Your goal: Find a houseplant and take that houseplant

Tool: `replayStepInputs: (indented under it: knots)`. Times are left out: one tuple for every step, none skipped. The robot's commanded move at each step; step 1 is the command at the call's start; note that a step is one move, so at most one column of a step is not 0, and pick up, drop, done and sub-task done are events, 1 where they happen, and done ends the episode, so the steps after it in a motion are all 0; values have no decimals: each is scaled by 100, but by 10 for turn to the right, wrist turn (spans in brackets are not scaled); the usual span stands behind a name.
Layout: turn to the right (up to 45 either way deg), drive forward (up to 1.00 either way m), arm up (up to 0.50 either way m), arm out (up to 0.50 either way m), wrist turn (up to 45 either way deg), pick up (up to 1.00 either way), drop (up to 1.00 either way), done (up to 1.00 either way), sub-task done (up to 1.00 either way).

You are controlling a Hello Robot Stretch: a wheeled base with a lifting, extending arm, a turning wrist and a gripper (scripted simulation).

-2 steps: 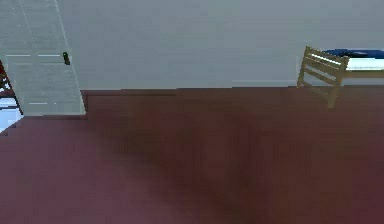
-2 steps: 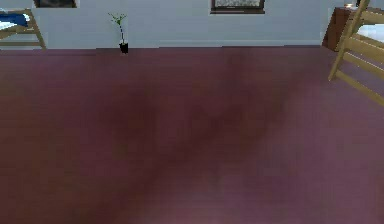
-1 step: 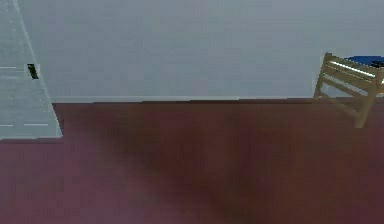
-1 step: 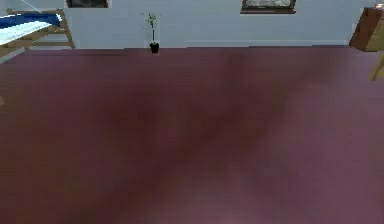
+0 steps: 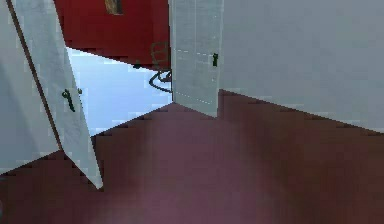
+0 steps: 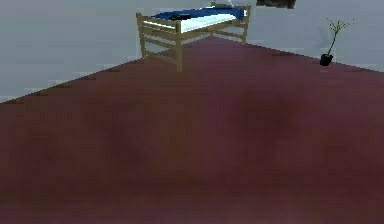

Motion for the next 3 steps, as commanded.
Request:
replayStepInputs:
  knots:
    - [-60, 0, 0, 0, 0, 0, 0, 0, 0]
    - [0, 100, 0, 0, 0, 0, 0, 0, 0]
    - [0, 75, 0, 0, 0, 0, 0, 0, 0]
